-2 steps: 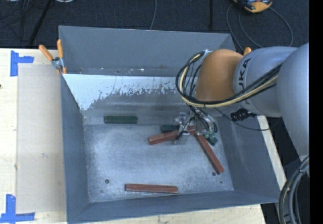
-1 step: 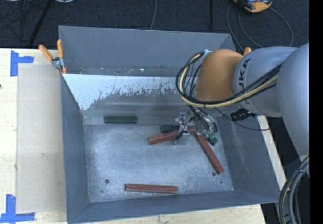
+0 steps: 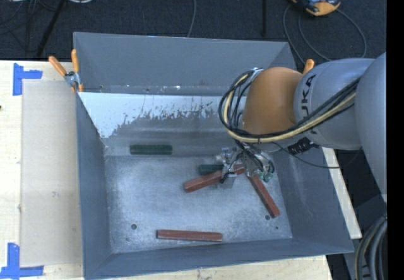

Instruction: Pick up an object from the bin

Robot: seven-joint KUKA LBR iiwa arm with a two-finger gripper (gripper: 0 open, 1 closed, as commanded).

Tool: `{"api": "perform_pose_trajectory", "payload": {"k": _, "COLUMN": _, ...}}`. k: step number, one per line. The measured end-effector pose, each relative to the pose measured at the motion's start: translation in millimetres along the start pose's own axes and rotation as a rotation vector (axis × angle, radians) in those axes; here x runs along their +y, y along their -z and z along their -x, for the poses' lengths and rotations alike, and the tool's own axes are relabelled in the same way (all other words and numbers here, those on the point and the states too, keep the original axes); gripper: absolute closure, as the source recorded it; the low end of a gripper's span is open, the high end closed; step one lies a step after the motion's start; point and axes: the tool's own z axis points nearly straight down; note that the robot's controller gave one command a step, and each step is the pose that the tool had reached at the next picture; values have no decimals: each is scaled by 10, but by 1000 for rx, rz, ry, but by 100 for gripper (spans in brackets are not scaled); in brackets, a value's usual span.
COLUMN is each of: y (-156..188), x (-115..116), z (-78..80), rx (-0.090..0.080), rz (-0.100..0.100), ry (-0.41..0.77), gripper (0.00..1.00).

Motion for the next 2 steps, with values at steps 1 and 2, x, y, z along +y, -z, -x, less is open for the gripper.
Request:
{"api": "perform_pose_trajectory", "payload": {"k": 1, "y": 494, "x": 234, "z": 98, "rx": -1, "rz": 1, "ry": 34, "gripper": 100}}
{"api": "perform_pose_trajectory", "payload": {"k": 2, "y": 1796, "x": 214, "z": -131, "rx": -5, "rz": 1, "ry": 7, "gripper": 100}}
